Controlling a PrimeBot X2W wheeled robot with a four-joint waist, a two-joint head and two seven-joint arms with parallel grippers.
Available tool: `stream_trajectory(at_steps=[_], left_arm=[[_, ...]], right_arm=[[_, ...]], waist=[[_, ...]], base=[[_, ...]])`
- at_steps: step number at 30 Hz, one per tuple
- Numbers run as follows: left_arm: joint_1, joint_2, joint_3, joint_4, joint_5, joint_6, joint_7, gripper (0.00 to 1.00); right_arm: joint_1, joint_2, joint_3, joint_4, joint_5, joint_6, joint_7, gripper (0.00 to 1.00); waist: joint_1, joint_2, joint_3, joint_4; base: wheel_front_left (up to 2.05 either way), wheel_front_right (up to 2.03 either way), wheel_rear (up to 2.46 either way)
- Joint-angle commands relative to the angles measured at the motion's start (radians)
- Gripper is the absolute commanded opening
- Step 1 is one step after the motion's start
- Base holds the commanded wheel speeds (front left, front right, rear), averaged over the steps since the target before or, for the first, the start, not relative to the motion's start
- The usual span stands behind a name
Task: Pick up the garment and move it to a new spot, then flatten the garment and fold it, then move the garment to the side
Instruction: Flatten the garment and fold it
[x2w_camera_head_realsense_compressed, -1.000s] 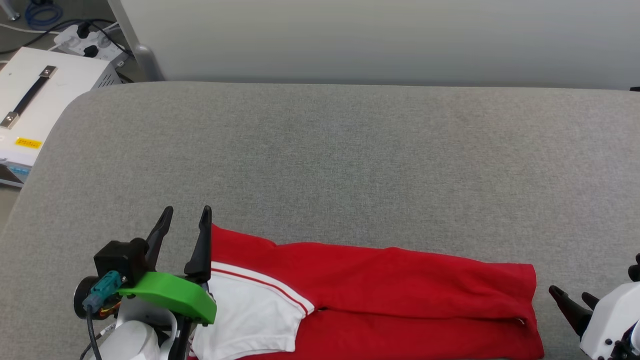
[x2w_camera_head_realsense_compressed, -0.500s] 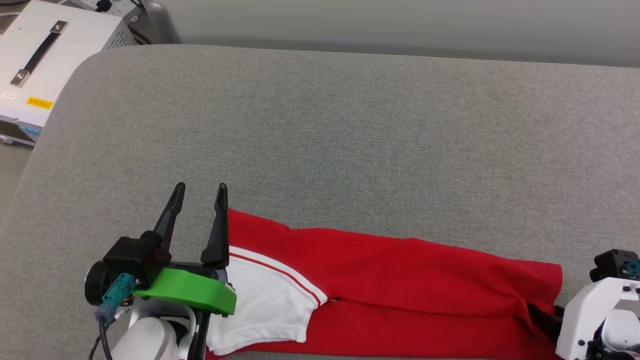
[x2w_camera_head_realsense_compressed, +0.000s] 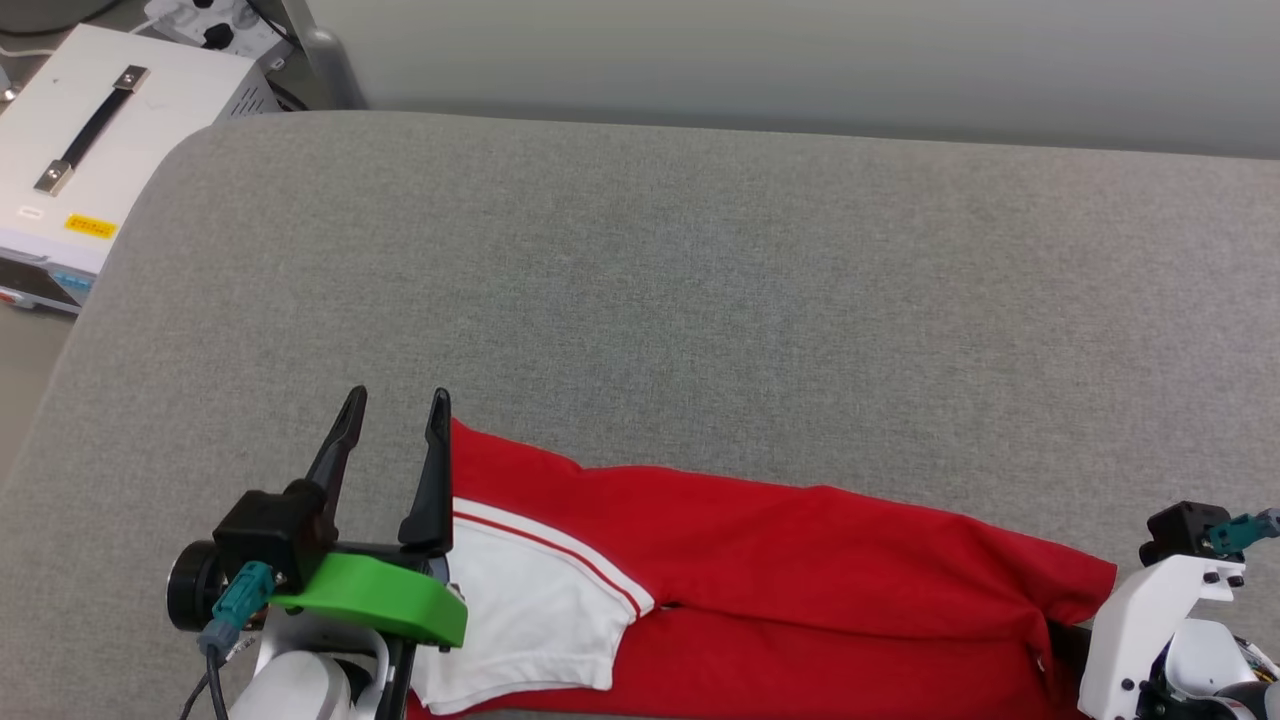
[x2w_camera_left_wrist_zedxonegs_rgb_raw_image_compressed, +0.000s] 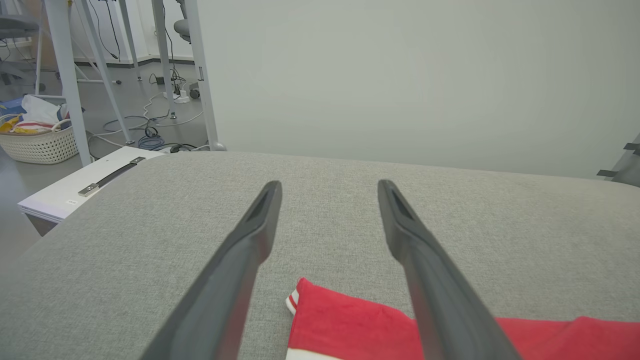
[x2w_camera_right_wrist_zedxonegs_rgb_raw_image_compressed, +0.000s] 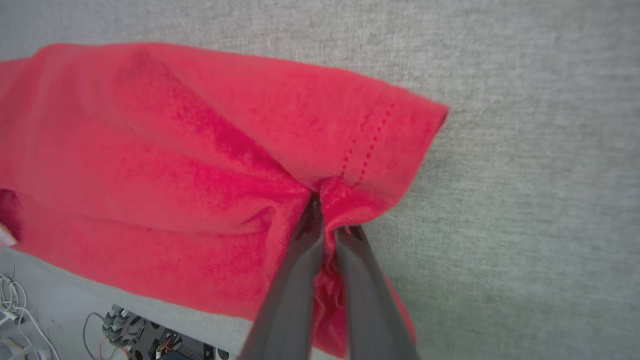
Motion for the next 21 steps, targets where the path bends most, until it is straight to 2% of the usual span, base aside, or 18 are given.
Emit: stream_trajectory(at_steps=[1, 8, 18, 21], left_arm=[[0.018, 0.006, 0.001, 0.004, 0.013, 0.003, -0.006, 1.0], [0.06, 0.013, 0.005, -0.003, 0.009, 0.026, -0.001, 1.0], [0.083, 0.022, -0.003, -0.01, 0.01, 0.035, 0.004, 1.0], [0.088, 0.025, -0.005, -0.01, 0.011, 0.038, 0.005, 1.0]], right_arm=[[0.007, 0.008, 0.0, 0.008, 0.005, 0.001, 0.001, 0.0], [0.012, -0.014, -0.108, -0.008, -0.01, 0.001, 0.022, 0.0], [0.03, -0.042, -0.341, -0.044, -0.045, 0.001, 0.121, 0.0], [0.013, -0.003, -0.395, -0.052, -0.009, 0.001, 0.171, 0.0]], waist=[[0.0, 0.0, -0.037, -0.016], [0.0, 0.0, -0.079, -0.044], [0.0, 0.0, -0.096, -0.065], [0.0, 0.0, -0.103, -0.07]], base=[[0.0, 0.0, 0.0], [0.0, 0.0, 0.0], [0.0, 0.0, 0.0], [0.0, 0.0, 0.0]])
